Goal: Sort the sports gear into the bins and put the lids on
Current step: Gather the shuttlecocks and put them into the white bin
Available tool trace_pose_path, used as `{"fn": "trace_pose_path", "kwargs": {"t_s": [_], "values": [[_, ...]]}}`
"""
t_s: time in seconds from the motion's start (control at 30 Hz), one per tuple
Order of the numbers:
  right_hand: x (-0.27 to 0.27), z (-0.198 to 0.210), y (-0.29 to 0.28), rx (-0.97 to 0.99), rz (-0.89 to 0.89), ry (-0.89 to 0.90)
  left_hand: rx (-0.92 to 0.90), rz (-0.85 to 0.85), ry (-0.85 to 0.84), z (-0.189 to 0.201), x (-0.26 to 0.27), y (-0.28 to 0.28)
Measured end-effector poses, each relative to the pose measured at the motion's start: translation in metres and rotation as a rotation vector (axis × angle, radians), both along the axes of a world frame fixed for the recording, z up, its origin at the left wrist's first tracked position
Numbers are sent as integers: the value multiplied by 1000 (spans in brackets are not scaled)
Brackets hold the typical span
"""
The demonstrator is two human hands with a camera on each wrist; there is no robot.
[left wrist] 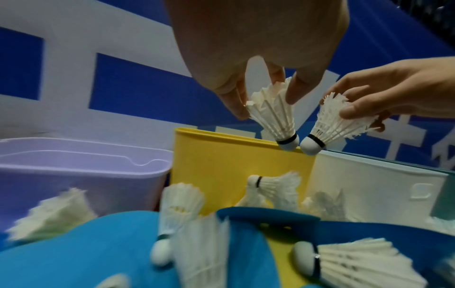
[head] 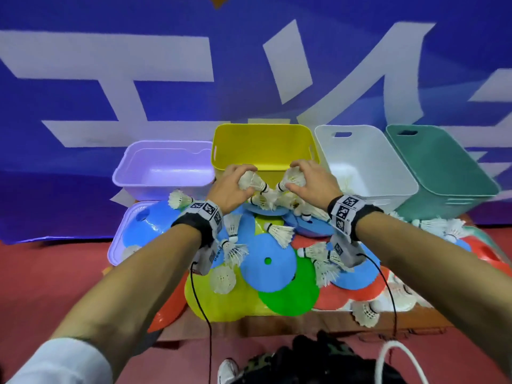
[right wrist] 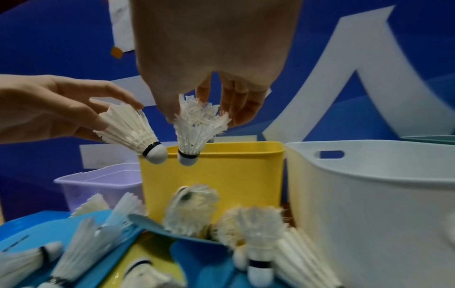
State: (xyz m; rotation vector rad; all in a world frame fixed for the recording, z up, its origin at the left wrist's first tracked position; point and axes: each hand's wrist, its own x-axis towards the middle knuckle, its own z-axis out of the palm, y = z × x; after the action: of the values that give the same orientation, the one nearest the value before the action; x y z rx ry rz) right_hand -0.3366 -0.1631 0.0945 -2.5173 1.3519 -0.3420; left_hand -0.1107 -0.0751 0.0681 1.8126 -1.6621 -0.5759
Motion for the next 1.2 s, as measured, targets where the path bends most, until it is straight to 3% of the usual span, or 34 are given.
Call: {"fn": "trace_pose_path", "kwargs": {"t_s": [0.3, 0.57, 0.7, 0.87, 1.2], "values": [[-138, 3, -42, -4, -270, -76, -56, -138, -66, 14, -123, -73], [-195, 5, -74, -54, -372, -123, -83, -219, -104, 18, -181, -119], [-208, -1, -85, -9, -368, -109, -80, -216, -118, 17, -197, -136], [-211, -16, -95, 200, -317, -4, 125, -188, -157, 1, -204, -144], [-172, -25, -84, 139, -201, 34, 191, -48, -236, -10, -168, -107]]}}
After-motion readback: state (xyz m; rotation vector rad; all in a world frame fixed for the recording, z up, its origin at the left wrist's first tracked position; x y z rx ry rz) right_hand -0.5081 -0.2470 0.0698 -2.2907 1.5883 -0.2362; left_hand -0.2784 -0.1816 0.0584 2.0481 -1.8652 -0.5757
